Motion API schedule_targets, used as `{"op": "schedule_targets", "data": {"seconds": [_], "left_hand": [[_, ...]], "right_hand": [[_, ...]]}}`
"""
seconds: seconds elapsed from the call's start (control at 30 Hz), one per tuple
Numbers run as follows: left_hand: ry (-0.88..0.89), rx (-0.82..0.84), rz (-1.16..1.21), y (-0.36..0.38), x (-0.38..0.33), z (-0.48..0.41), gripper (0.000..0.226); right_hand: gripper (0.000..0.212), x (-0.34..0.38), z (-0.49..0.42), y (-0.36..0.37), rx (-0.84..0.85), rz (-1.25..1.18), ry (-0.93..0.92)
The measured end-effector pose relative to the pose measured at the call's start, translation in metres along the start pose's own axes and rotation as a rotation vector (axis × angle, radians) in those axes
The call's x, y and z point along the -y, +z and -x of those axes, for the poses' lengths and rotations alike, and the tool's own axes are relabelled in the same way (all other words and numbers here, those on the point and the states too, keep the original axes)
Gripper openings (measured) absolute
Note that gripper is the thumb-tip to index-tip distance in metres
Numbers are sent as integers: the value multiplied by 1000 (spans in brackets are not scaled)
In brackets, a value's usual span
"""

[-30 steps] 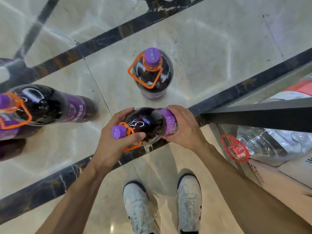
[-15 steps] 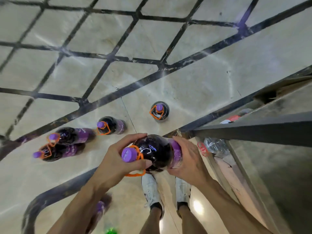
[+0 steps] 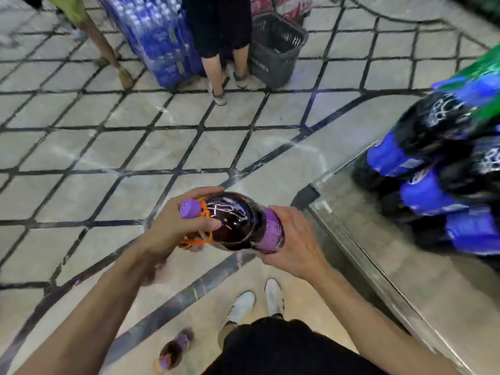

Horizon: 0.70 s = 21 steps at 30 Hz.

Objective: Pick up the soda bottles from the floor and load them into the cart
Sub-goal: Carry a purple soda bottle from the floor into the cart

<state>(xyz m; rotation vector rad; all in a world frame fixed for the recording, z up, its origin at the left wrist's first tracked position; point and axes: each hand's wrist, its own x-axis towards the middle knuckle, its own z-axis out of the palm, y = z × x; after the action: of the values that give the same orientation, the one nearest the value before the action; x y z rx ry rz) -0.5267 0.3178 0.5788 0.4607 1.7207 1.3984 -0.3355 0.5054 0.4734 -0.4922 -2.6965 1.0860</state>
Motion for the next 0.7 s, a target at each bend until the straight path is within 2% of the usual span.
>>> {"op": "schedule_targets", "data": {"seconds": [0.13, 0.23, 0.37, 0.5, 0.6, 0.7], "left_hand": [[25, 148, 34, 12, -27, -5, 79], [38, 306, -3, 30, -45, -12, 73], [28, 519, -103, 80, -69, -18, 69], [55, 806, -227, 159, -87, -13, 73], [57, 1006, -289, 240, -91, 6, 67], [134, 1182, -341, 324, -82, 45, 70]], "right_hand": [[96, 24, 26, -39, -120, 78, 86], [96, 42, 55, -62, -210, 120, 150], [94, 56, 112, -84, -340, 166, 325], [96, 60, 184, -98, -491, 222, 525], [90, 70, 247, -110, -654, 225, 728], [82, 87, 317, -120, -827, 215, 901]]}}
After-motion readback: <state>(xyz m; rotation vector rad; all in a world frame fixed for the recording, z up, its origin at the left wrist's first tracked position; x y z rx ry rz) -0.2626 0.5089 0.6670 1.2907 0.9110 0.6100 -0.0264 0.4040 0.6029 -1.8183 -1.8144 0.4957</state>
